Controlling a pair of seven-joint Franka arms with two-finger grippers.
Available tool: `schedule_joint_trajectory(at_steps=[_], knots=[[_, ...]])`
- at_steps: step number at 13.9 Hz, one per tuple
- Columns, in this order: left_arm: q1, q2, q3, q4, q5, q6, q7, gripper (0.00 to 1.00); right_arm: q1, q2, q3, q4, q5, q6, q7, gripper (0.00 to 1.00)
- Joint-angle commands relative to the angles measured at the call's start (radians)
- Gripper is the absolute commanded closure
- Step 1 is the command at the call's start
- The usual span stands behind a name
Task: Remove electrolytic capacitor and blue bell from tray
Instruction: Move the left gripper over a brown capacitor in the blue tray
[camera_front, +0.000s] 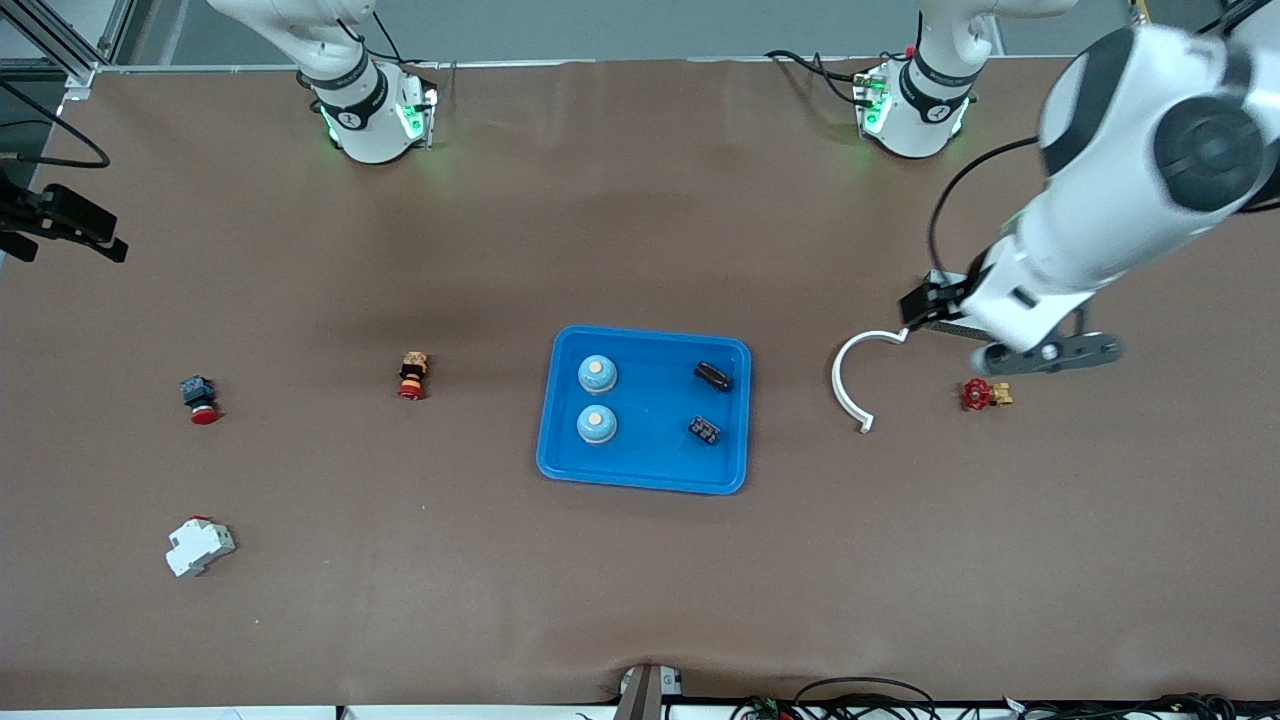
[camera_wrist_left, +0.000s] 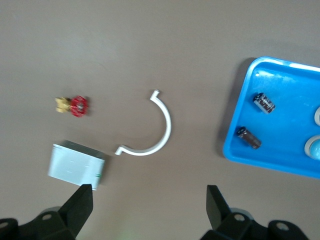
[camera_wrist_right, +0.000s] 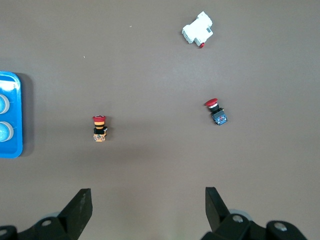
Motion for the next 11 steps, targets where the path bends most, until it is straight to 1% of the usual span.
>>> schedule_joint_trajectory(at_steps=[1,4,7,9,11], knots=[[-0.043,0.064,0.000,0.007,-0.005,0.064,-0.153,0.00,-0.010,-0.009,0.006,0.000,-0.001,0.002,0.007,0.00],[-0.109,0.145,0.001,-0.028,-0.003,0.186,-0.332,0.00,-0.013,-0.007,0.006,0.007,-0.001,0.002,0.007,0.00],[-0.147,0.185,0.000,-0.097,-0.003,0.334,-0.472,0.00,-0.015,-0.004,0.006,0.014,-0.003,0.002,0.005,0.00],[-0.176,0.240,0.000,-0.107,-0.004,0.400,-0.589,0.00,-0.016,0.000,0.006,0.021,-0.003,0.002,0.007,0.00],[-0.211,0.305,0.001,-0.106,-0.003,0.473,-0.670,0.03,-0.016,0.010,0.006,0.035,-0.001,0.002,0.007,0.00]])
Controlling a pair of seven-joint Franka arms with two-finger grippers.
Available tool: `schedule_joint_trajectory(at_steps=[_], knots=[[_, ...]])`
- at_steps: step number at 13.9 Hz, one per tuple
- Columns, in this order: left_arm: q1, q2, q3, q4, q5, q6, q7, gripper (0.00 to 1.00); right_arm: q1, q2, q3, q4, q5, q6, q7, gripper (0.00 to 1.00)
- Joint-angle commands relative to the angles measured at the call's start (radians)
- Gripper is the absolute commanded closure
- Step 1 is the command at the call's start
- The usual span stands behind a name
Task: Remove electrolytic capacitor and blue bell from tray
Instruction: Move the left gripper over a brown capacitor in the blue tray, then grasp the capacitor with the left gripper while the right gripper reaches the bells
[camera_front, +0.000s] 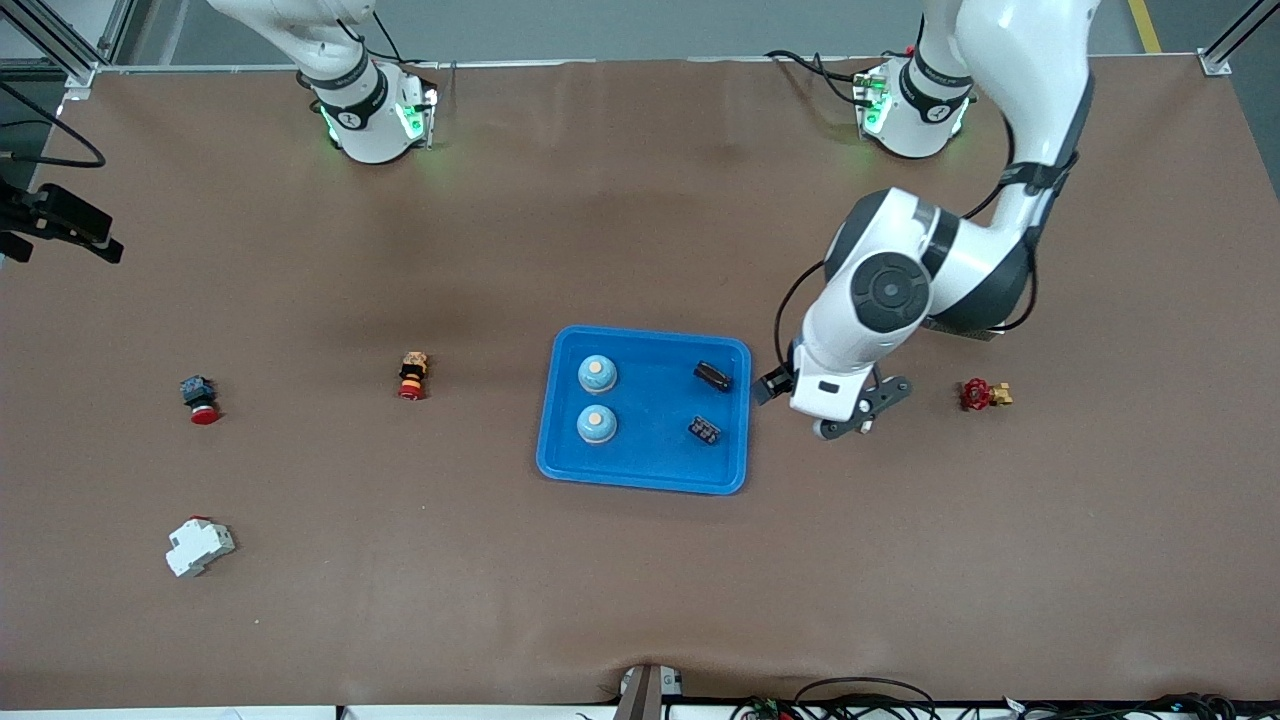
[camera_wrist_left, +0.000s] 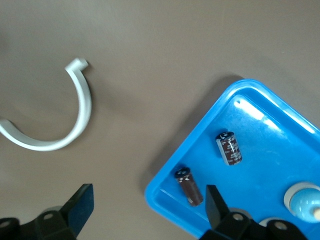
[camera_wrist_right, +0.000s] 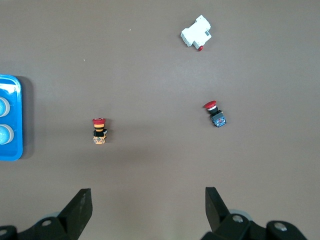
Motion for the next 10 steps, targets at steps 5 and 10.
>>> schedule_joint_trajectory(at_steps=[5,10], knots=[[-0.077,0.160,0.008,0.004,0.021,0.194,-0.299,0.14,-0.001,0.069,0.011,0.059,0.020,0.005,0.007,0.00],[-0.118,0.215,0.008,0.004,0.036,0.195,-0.413,0.26,0.060,0.144,0.017,0.080,0.055,0.053,0.040,0.00]])
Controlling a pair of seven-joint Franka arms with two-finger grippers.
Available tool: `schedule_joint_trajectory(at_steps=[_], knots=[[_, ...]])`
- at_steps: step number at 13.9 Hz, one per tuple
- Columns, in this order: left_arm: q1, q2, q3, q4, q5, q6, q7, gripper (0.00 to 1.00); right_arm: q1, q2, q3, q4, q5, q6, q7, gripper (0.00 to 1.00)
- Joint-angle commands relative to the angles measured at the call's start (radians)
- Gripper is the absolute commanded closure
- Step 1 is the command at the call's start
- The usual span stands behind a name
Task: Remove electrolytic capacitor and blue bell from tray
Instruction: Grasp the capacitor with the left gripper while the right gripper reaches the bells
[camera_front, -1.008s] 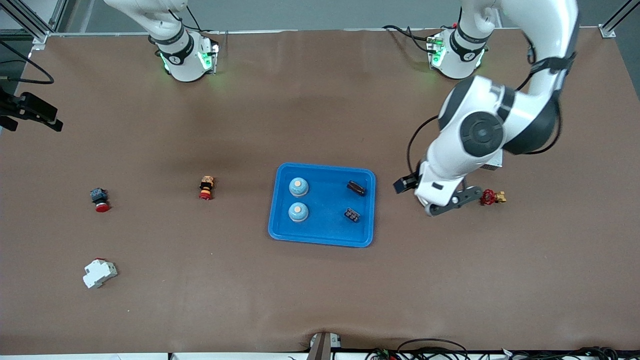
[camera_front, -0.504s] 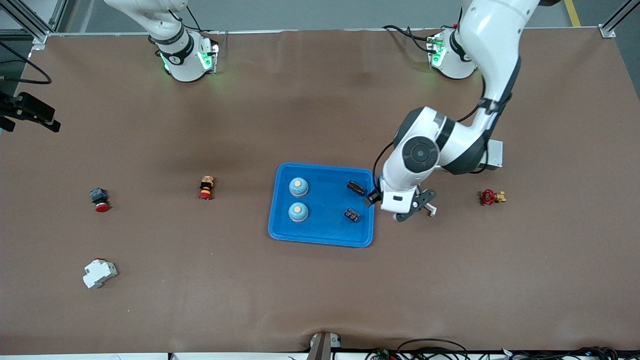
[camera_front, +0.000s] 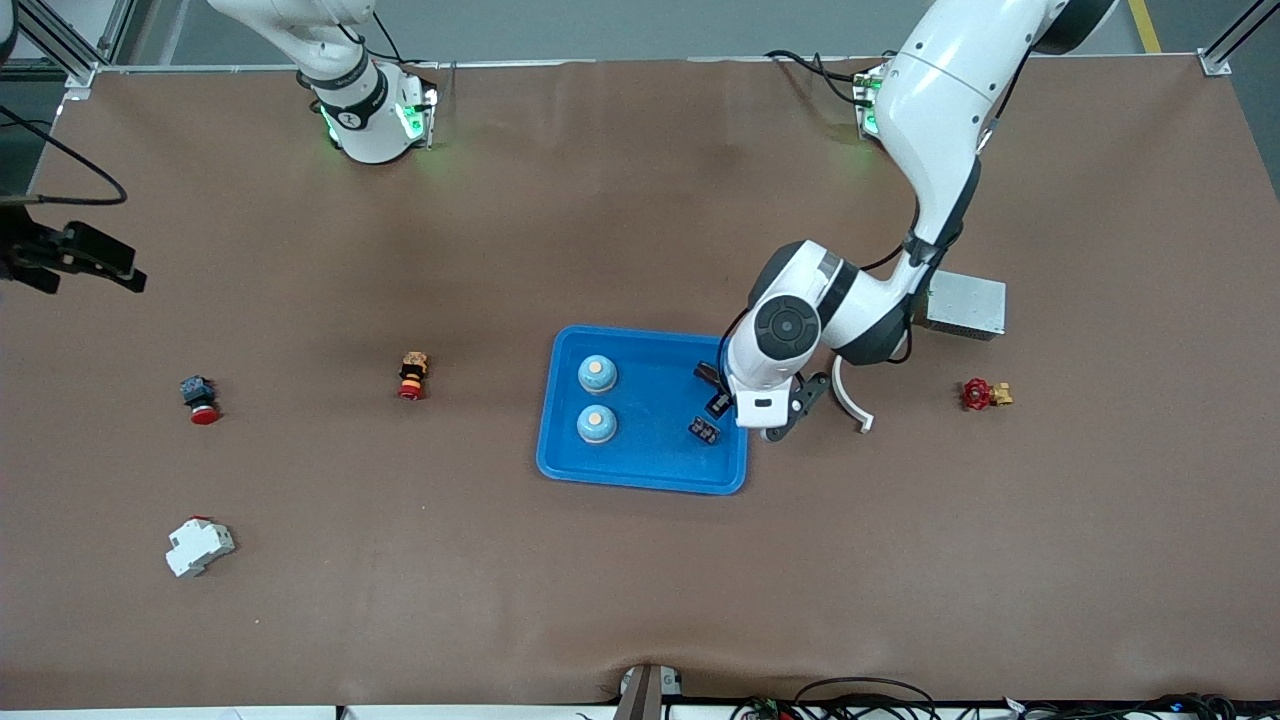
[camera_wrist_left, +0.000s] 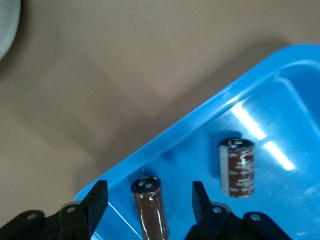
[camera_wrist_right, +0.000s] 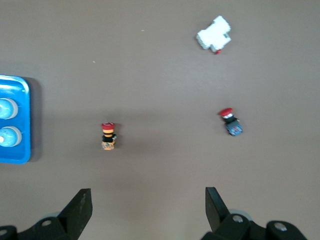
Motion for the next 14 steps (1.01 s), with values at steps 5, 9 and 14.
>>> schedule_joint_trajectory(at_steps=[5,9,14], knots=[[-0.064,0.026,0.007,0.010,0.026,0.004,-0.082,0.30,0.208,0.114,-0.001,0.041,-0.001,0.111,0.245,0.00],[-0.067,0.053,0.008,0.012,0.032,0.017,-0.083,0.63,0.310,0.187,0.002,0.033,0.021,0.223,0.258,0.00],[-0.063,0.000,0.013,0.023,0.035,0.005,-0.112,1.00,0.448,0.303,0.004,0.043,0.005,0.330,0.251,0.00]])
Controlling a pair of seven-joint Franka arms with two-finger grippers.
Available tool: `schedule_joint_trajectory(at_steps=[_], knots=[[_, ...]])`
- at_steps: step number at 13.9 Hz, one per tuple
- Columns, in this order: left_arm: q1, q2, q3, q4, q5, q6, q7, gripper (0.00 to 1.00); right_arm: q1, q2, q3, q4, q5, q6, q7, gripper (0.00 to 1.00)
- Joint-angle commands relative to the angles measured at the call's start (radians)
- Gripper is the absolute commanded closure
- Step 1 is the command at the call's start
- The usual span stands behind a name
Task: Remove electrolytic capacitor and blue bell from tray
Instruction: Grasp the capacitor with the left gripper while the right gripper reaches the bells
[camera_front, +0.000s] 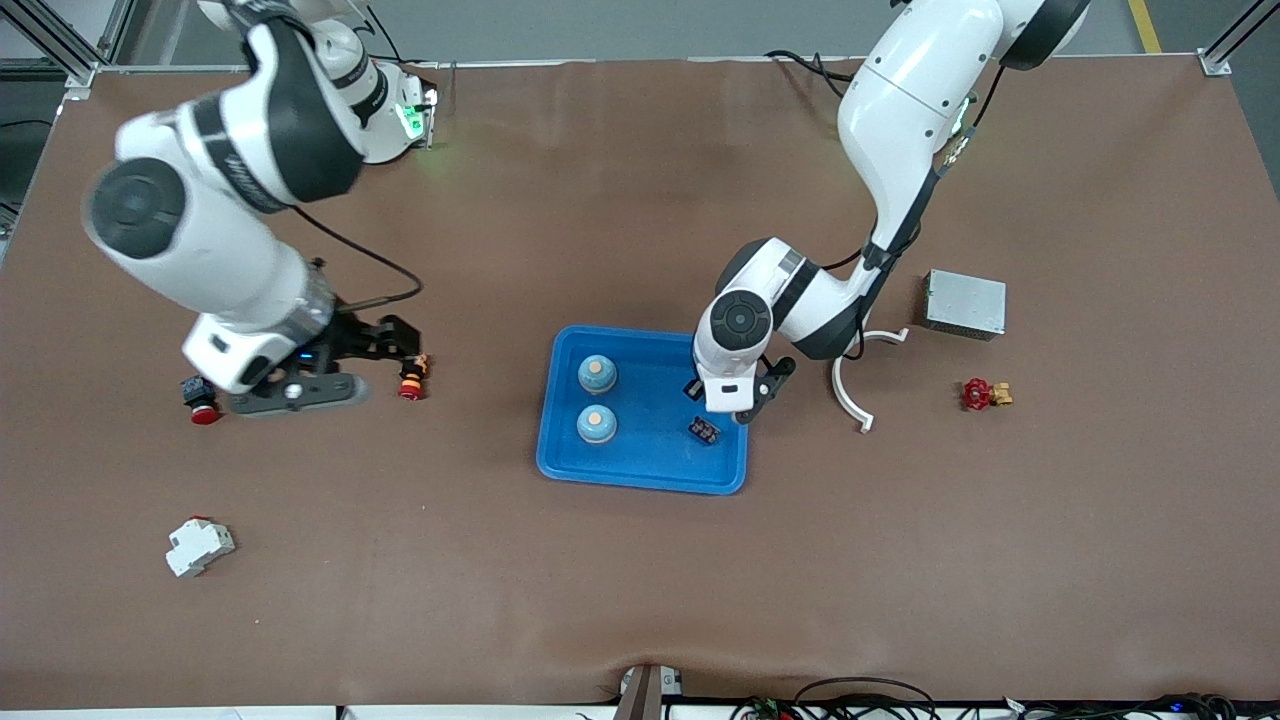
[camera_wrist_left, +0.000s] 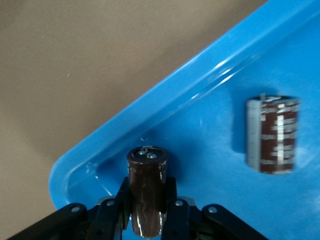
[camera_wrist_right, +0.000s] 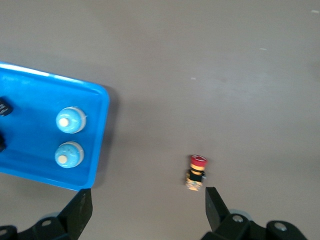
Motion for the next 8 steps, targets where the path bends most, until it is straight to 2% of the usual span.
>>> schedule_joint_trajectory(at_steps=[1,5,8], knots=[[0.007,-0.076,0.010,0.004,0.027,-0.024,-0.037,1.00,0.040,0.081,-0.007,0.031,0.003,0.073,-0.015,0.00],[0.085,-0.191,0.025,0.001,0.032,-0.116,-0.036,1.00,0.100,0.141,-0.004,0.034,0.020,0.099,-0.058,0.00],[0.177,-0.245,0.023,0.000,0.073,-0.240,-0.007,1.00,0.109,0.178,-0.001,0.033,0.102,0.127,-0.061,0.00]])
